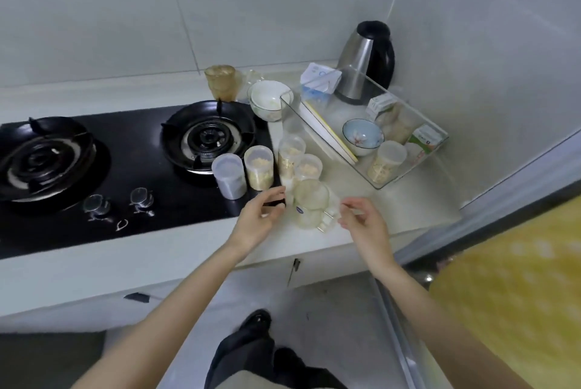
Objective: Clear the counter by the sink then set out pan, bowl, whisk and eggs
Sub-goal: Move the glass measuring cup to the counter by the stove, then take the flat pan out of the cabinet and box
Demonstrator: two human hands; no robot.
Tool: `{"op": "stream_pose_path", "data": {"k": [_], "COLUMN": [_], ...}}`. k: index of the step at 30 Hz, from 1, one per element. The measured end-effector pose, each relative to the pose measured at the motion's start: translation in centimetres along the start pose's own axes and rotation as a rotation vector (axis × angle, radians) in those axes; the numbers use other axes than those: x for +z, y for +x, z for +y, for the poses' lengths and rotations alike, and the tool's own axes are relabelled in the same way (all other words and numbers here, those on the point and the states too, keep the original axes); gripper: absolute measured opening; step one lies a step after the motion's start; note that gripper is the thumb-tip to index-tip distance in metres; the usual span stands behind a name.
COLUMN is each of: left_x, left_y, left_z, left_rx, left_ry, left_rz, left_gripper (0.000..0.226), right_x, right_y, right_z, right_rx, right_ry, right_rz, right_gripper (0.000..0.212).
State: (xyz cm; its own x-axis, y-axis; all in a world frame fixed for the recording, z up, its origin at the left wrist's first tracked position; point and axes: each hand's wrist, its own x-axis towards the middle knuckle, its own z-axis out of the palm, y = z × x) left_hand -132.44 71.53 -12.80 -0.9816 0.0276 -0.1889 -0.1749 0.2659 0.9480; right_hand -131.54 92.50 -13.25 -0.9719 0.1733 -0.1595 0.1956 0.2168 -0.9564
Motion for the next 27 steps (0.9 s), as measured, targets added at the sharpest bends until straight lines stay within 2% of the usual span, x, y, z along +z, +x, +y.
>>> {"op": "stream_pose_path", "data": {"k": [7,15,21,27], "left_x": [-3.4,-11.4,-18.8,-22.3], "left_y": [-4.3,-12.3,-23.9,-36.7], "left_z": [2.5,2.5,0.0,-1.9], "left_rx": [0.015,-0.004,-0.053,-0.122], "left_ry": [-0.028,-0.102,-0.079,-0.128], "left_rz": [0.175,0.482,0.809,1.097], "left_gripper": [0.031,0.038,0.037,0.032], "right_x": [2.3,11.3,21.0,27.8], "right_y": [-1.8,-5.4,-13.0,-23.1], "right_z": [-4.6,-9.4,-11.9,-13.4], "right_rx": [-0.144,-0.249,-0.319,-0.380], "right_ry": [0.063,0.070,0.042,0.051], "right_rz": [-0.211,-0.556,-0.844,-1.112], "right_gripper": [0.009,0.011,0.009,0.008]}}
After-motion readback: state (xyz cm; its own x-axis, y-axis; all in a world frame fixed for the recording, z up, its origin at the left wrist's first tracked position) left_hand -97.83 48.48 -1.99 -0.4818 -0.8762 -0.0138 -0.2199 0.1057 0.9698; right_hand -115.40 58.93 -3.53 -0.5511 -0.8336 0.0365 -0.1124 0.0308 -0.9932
